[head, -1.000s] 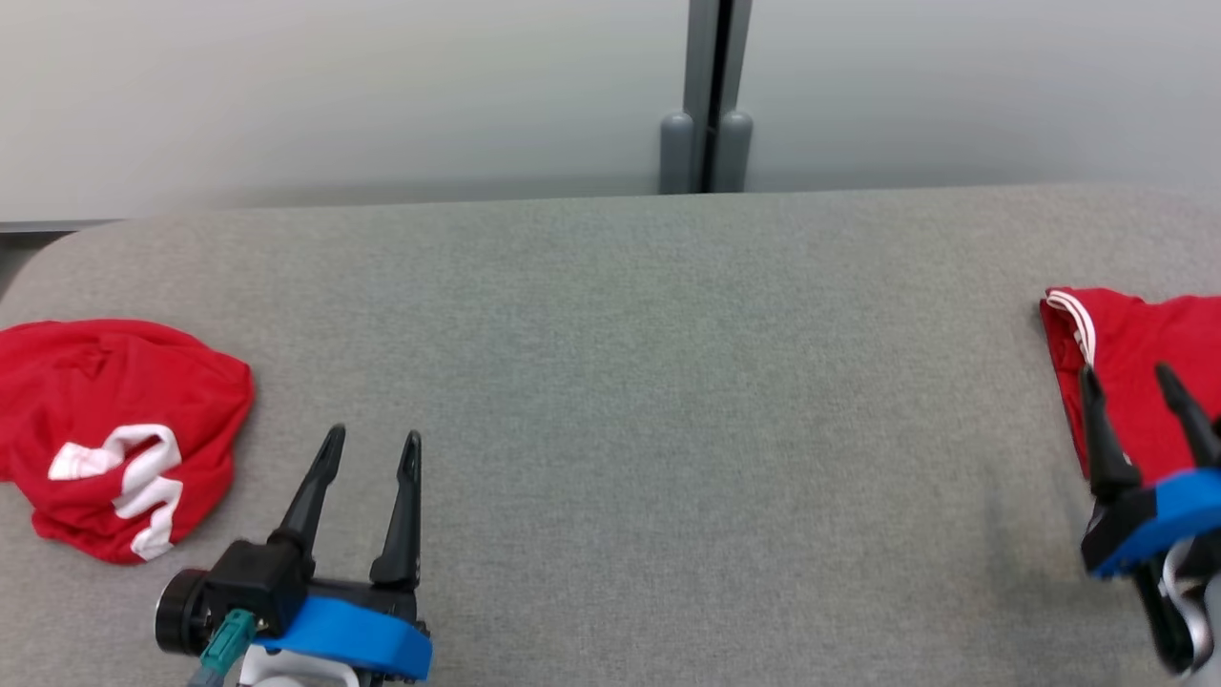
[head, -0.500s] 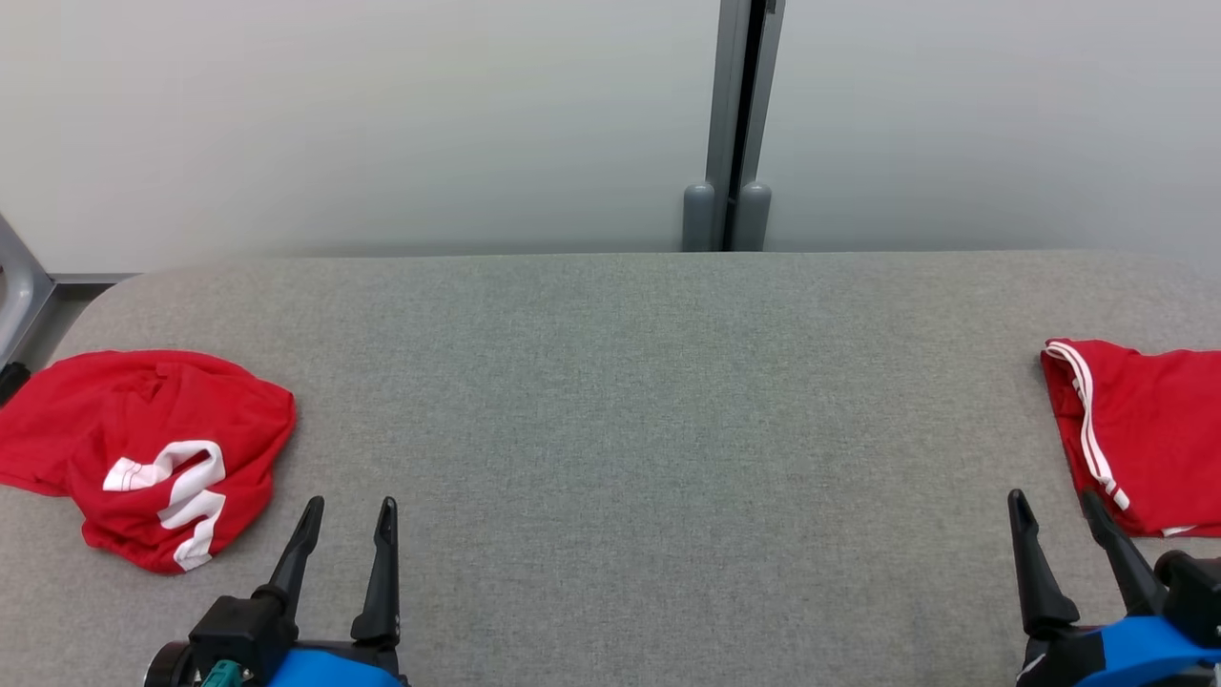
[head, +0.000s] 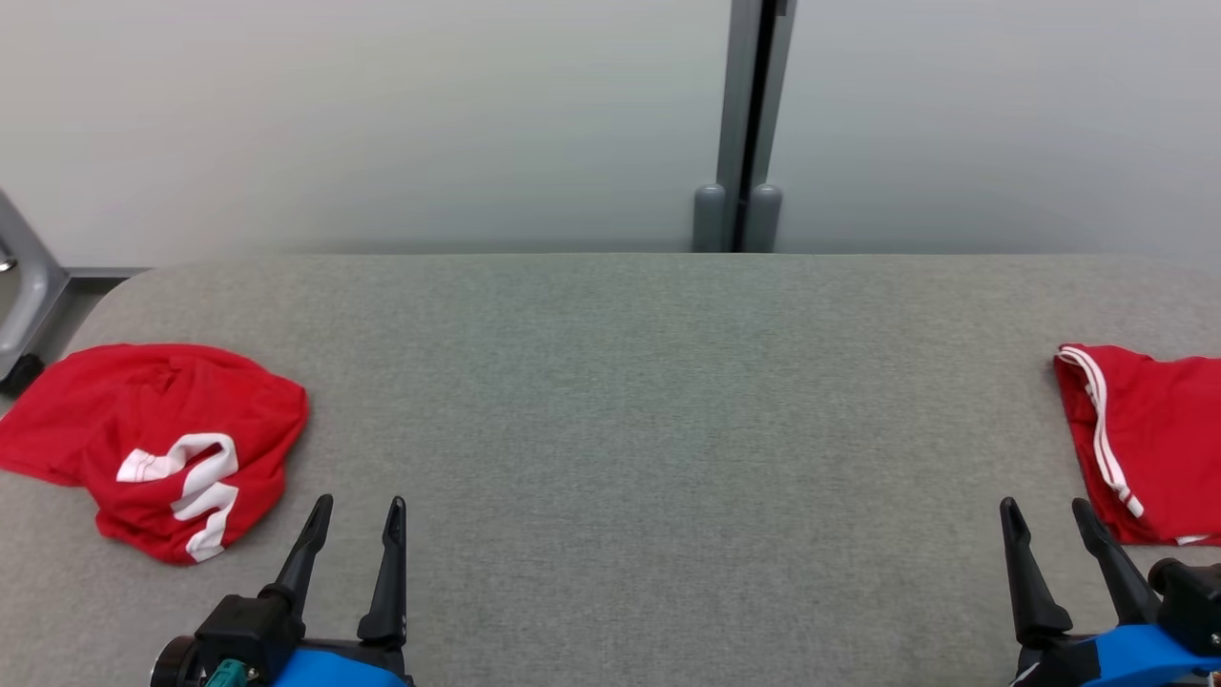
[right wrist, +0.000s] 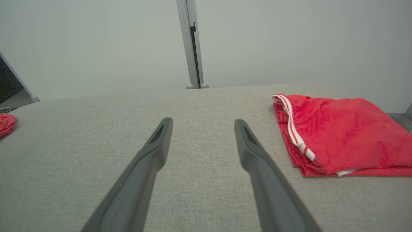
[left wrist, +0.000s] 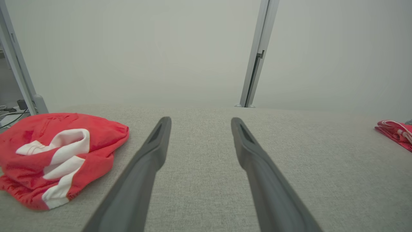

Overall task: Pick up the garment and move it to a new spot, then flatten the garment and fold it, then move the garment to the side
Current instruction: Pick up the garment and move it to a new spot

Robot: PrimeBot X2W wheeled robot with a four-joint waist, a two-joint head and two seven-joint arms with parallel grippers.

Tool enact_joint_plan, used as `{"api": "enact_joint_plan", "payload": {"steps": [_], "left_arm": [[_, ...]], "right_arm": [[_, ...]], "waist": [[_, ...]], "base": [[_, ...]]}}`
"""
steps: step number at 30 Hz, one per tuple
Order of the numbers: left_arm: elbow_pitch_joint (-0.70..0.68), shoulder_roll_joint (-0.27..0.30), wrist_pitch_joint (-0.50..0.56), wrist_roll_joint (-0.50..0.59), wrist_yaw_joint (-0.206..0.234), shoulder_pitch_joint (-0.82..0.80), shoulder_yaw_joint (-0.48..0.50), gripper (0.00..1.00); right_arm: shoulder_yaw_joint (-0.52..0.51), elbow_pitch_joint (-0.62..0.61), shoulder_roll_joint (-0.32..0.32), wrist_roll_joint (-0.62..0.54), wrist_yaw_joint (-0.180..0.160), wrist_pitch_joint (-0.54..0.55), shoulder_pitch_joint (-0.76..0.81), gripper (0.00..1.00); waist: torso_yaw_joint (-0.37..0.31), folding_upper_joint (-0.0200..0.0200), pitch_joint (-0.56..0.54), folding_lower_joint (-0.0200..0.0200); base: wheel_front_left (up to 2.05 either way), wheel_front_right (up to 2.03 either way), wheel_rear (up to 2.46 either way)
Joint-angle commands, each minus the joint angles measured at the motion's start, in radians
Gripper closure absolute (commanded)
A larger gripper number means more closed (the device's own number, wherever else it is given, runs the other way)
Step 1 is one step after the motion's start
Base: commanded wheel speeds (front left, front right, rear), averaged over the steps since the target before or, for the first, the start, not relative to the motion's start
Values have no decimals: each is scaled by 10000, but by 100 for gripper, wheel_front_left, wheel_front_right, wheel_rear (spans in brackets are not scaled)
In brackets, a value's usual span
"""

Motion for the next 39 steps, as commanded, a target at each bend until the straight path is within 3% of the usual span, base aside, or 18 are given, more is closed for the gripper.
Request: {"api": "enact_joint_plan", "payload": {"steps": [1,7,19,25,29,39], "left_arm": [[-49,14,-47,58,-29,-177,21,0],[-18,-47,-46,100,-21,-259,84,0],[19,-50,-46,119,-2,-106,289,0],[-8,-94,-46,145,-15,-26,327,0],[-14,-101,-46,144,-33,-11,400,0],[-272,-236,-46,181,9,203,678,0]], "right_arm": [[22,-73,27,26,2,27,83,0],[108,-12,-49,43,2,1,-42,0],[265,159,-123,125,3,-123,-213,0],[376,197,-123,129,3,-102,-277,0],[507,220,-82,149,3,-73,-305,0],[922,450,-202,245,3,-114,-603,0]], "waist": [[190,0,93,0],[1113,0,223,0],[3620,0,293,0],[4405,0,263,0],[4820,0,255,0],[4904,0,462,0]], "base": [[0,0,0],[0,0,0],[0,0,0],[0,0,0],[0,0,0],[0,0,0]]}}
